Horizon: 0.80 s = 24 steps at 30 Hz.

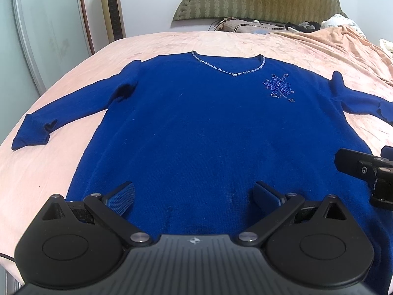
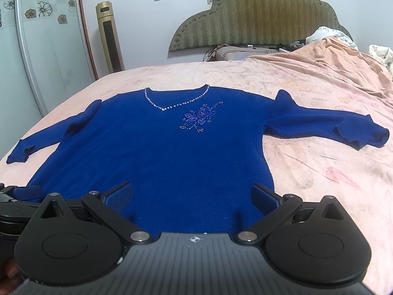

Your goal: Fold small clothes

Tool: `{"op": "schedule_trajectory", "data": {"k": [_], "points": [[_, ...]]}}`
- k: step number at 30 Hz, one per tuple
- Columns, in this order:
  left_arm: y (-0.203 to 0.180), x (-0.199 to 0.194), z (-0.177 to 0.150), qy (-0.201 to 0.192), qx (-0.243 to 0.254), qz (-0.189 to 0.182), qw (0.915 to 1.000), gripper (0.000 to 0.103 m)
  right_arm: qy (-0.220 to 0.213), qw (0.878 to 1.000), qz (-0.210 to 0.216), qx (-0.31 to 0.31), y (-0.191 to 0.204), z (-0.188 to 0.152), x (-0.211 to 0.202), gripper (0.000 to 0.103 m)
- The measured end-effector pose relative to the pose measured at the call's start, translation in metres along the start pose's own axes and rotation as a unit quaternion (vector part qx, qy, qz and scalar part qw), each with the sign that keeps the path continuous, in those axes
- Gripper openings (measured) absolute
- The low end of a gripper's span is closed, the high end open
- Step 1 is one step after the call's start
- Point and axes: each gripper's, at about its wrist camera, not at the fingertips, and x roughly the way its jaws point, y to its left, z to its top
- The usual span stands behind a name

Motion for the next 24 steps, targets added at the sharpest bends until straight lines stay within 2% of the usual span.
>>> {"op": "schedule_trajectory", "data": {"k": [24], "points": [[0.0003, 0.0025, -0.0001, 0.003, 0.000, 0.001, 1.0000, 0.103, 0.004, 1.000, -0.008, -0.008, -0.0007, -0.0011, -0.0001, 0.103]]}}
